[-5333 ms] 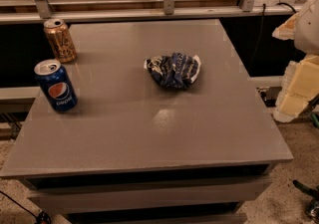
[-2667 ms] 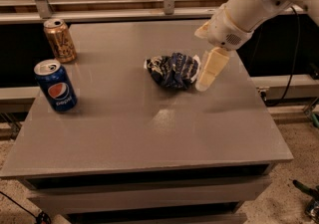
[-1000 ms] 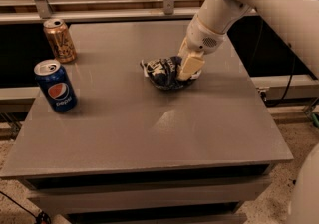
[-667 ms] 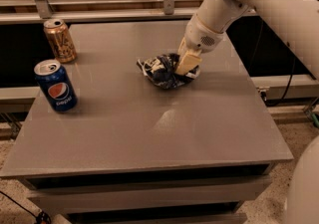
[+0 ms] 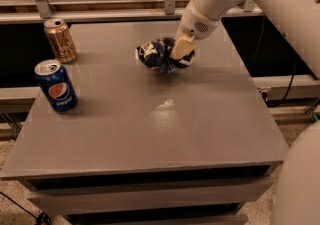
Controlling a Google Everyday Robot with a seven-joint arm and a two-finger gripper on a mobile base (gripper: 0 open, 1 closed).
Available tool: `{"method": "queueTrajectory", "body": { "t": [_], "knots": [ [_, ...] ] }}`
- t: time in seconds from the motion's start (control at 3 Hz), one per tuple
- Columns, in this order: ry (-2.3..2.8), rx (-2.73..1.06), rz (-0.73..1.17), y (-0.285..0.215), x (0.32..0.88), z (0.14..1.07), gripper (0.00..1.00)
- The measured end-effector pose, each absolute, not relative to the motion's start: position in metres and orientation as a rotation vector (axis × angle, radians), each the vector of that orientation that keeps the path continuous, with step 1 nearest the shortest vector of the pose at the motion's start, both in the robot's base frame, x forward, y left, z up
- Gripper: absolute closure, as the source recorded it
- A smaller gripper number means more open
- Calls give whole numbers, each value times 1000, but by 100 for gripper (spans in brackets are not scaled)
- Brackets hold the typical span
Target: Move blue chip bag near orange can
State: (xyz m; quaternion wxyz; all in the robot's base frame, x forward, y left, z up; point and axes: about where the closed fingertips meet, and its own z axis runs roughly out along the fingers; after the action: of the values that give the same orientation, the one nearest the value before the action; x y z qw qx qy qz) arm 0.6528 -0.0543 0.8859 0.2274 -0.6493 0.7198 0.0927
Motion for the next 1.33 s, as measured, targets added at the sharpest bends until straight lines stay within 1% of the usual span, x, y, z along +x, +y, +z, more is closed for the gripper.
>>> {"method": "queueTrajectory", "body": {
  "t": [0.33,0.67,1.33],
  "knots": [
    [1974,-1723,195,-41,678,907,100],
    [1938,-1700,170,-15,701,919,100],
    [1853,-1718,163,37,738,920,100]
  ]
}}
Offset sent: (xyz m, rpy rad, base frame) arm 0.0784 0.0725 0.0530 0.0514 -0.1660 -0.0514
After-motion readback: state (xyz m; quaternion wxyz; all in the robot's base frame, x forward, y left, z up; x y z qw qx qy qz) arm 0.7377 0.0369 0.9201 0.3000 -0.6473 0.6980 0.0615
